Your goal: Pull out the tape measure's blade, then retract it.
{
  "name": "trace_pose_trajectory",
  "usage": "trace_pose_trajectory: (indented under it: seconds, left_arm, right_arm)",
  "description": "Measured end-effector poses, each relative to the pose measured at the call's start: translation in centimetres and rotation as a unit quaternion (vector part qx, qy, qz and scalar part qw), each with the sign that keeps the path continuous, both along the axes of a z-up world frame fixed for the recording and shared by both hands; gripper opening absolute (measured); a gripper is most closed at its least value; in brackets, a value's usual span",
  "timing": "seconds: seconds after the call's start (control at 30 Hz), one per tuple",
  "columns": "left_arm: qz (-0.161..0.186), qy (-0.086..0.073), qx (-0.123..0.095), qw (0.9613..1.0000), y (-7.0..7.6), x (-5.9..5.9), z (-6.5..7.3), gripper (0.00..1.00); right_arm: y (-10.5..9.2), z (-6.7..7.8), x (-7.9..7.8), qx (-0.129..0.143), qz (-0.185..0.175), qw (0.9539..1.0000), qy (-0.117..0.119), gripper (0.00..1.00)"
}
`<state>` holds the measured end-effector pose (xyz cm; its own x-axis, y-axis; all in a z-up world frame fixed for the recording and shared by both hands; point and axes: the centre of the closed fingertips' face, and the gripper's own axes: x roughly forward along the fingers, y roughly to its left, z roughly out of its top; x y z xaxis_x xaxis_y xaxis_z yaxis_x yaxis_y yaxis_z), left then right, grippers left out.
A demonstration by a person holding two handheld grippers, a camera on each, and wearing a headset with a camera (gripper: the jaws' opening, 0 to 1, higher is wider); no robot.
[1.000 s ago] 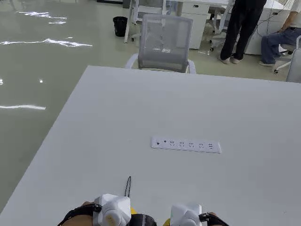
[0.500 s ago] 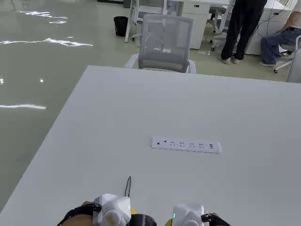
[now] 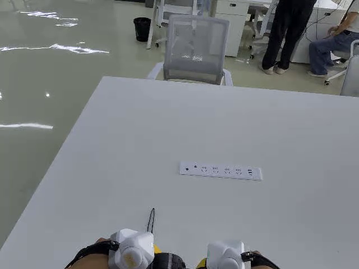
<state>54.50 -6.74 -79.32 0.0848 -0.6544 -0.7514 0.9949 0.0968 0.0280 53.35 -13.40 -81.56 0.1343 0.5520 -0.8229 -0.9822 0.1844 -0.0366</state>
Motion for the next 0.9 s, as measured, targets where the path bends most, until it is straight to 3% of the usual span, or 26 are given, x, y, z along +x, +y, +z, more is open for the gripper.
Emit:
trace_pose_trajectory:
  seconds: [0.9]
  left_arm:
    - [-0.001, -0.004, -0.004, 1.0000, -0.1, -0.1, 0.0, 0.29]
  right_arm:
    - [-1.4, 0.2, -0.3, -0.009, 0.001, 1.0000, 0.002, 0.10]
